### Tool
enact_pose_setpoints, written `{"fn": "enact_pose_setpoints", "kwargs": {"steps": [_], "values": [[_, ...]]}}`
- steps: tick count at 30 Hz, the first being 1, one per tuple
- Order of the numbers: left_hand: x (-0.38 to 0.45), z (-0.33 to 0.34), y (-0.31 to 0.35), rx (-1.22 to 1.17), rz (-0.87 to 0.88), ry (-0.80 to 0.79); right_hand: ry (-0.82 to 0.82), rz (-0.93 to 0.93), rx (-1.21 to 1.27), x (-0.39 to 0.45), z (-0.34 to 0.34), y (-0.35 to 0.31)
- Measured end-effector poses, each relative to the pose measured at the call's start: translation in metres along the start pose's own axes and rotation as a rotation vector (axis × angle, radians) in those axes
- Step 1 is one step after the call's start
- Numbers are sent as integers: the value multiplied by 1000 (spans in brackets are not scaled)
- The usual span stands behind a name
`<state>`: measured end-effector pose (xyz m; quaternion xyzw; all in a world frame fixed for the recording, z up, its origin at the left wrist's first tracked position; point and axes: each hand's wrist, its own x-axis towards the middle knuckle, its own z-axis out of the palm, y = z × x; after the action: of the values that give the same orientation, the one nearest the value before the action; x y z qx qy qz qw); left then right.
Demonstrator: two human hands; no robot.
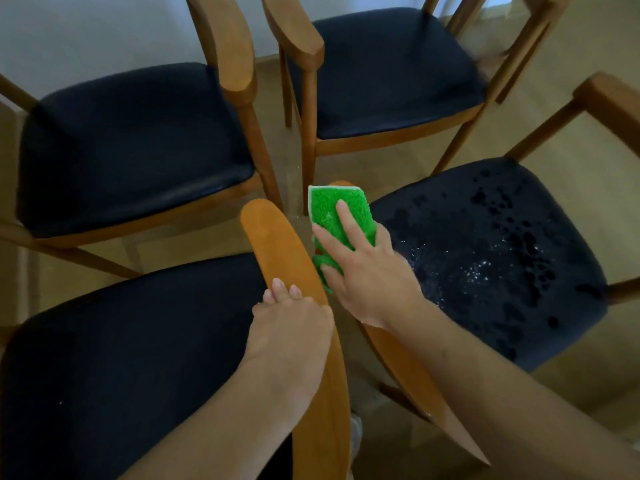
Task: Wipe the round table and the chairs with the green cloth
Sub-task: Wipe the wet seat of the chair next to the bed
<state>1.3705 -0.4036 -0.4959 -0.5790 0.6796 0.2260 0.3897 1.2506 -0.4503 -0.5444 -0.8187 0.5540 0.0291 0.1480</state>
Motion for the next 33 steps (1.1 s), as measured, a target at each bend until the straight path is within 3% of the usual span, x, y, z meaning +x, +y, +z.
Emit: {"fn": "enact_pose_setpoints", "kwargs": {"steps": [4,8,11,15,20,24,29,33], "values": [[-11,-8,-8,-29,38,-2,-104,99,-48,-95,11,1],[-14,-30,-6,-252,14,322,-170,166,-35,-190,11,24],[7,-38,13,-297,45,429,-192,327,62,-188,7,20],[17,-53,35,-186,91,424,-95,460,216,-125,13,-5],[20,-71,52,-113,94,253,10,463,202,-58,15,-22],[19,-81,55,-60,125,201,108,497,162,-124,23,-12],[20,-82,62,91,150,282,-42,762,22,-243,29,55],[21,-67,72,254,87,225,69,964,21,-223,30,48]]}}
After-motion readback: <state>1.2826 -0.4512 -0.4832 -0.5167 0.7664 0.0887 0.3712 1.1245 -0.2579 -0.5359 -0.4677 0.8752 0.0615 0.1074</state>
